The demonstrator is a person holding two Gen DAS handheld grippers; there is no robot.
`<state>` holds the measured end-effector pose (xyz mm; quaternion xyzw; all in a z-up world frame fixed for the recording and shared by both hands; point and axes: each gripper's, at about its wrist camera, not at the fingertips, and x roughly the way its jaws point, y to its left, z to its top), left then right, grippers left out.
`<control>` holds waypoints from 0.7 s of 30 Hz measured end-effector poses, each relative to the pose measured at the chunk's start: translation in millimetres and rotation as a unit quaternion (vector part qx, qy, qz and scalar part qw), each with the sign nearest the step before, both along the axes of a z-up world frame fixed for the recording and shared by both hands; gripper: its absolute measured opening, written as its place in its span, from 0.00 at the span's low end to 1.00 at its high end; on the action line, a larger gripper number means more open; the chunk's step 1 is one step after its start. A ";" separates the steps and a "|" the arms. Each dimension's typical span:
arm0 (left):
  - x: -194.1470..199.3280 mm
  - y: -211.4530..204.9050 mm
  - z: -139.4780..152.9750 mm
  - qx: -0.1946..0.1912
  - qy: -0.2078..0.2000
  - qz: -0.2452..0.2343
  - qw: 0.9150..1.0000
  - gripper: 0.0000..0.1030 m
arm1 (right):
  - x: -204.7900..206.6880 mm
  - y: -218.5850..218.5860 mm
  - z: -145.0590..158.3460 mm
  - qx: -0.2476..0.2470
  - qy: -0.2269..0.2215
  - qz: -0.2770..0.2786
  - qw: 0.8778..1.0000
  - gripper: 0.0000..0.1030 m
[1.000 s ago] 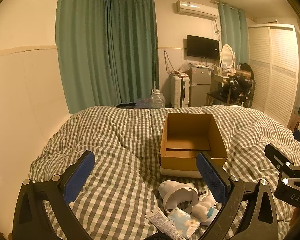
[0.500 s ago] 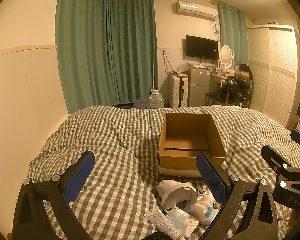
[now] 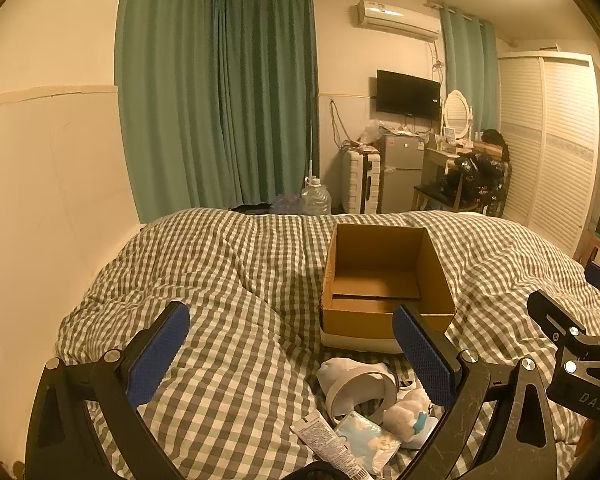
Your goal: Organize objects
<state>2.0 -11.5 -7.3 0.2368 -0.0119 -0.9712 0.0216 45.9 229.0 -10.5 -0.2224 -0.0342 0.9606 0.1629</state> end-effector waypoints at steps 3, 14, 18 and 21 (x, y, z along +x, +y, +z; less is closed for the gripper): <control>-0.1 0.1 -0.2 -0.001 0.002 0.000 1.000 1.00 | -0.3 -0.1 -1.1 0.000 -0.001 0.000 1.000 1.00; -0.1 0.8 -1.8 -0.001 -0.001 0.000 1.000 1.00 | -0.2 2.5 -2.6 -0.003 -0.005 -0.007 1.000 1.00; 0.6 1.5 -2.4 -0.003 0.000 0.002 1.000 1.00 | -0.1 2.2 -2.9 -0.005 -0.005 -0.004 1.000 1.00; 0.4 1.3 -2.8 -0.004 0.000 0.001 1.000 1.00 | 0.3 1.1 -2.8 -0.008 -0.002 0.005 1.000 1.00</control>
